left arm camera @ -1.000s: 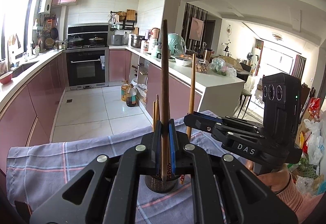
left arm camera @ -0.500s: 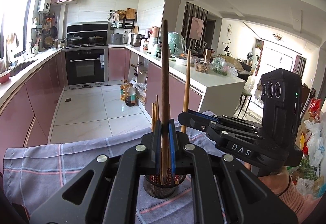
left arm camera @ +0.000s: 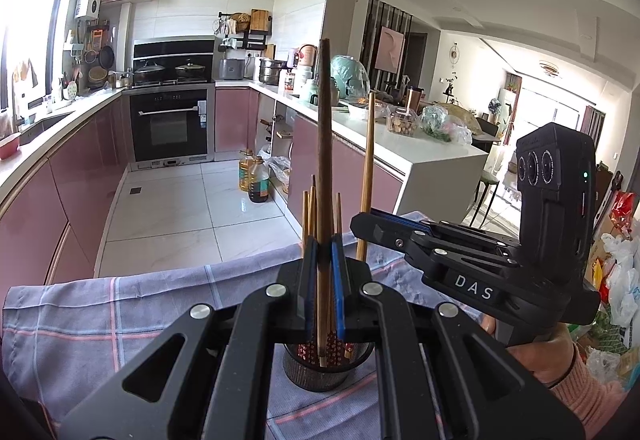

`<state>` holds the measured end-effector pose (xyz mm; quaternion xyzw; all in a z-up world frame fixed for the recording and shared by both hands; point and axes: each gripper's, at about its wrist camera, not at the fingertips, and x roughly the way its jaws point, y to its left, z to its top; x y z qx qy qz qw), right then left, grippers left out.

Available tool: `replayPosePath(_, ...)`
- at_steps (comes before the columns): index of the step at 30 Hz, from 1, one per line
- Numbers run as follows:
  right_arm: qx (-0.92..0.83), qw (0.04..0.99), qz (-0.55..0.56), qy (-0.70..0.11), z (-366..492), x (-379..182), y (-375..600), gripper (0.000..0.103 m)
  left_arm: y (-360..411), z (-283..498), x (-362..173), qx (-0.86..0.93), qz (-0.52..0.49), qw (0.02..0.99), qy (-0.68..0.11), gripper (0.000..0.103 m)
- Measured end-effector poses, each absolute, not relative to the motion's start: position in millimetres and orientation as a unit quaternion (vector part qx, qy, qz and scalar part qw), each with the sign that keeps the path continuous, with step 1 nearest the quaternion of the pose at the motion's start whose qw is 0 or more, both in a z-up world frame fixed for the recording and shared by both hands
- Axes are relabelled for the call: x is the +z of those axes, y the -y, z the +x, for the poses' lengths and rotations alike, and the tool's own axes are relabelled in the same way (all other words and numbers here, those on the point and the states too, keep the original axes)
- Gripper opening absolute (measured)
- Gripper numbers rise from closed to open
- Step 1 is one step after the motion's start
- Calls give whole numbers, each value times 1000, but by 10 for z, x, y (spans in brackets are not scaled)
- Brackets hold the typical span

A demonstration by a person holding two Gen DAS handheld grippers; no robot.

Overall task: Organize utensils
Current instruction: 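Lower both held chopsticks tip-first into the black mesh cup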

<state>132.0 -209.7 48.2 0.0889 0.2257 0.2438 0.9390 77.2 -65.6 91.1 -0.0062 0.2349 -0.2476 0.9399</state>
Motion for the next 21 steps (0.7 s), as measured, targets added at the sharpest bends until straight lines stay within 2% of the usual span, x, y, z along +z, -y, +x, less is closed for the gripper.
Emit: replayPosePath(21, 230, 941, 89, -231, 1351, 423, 2082, 6, 664, 928, 853, -245, -3, 935, -256, 8)
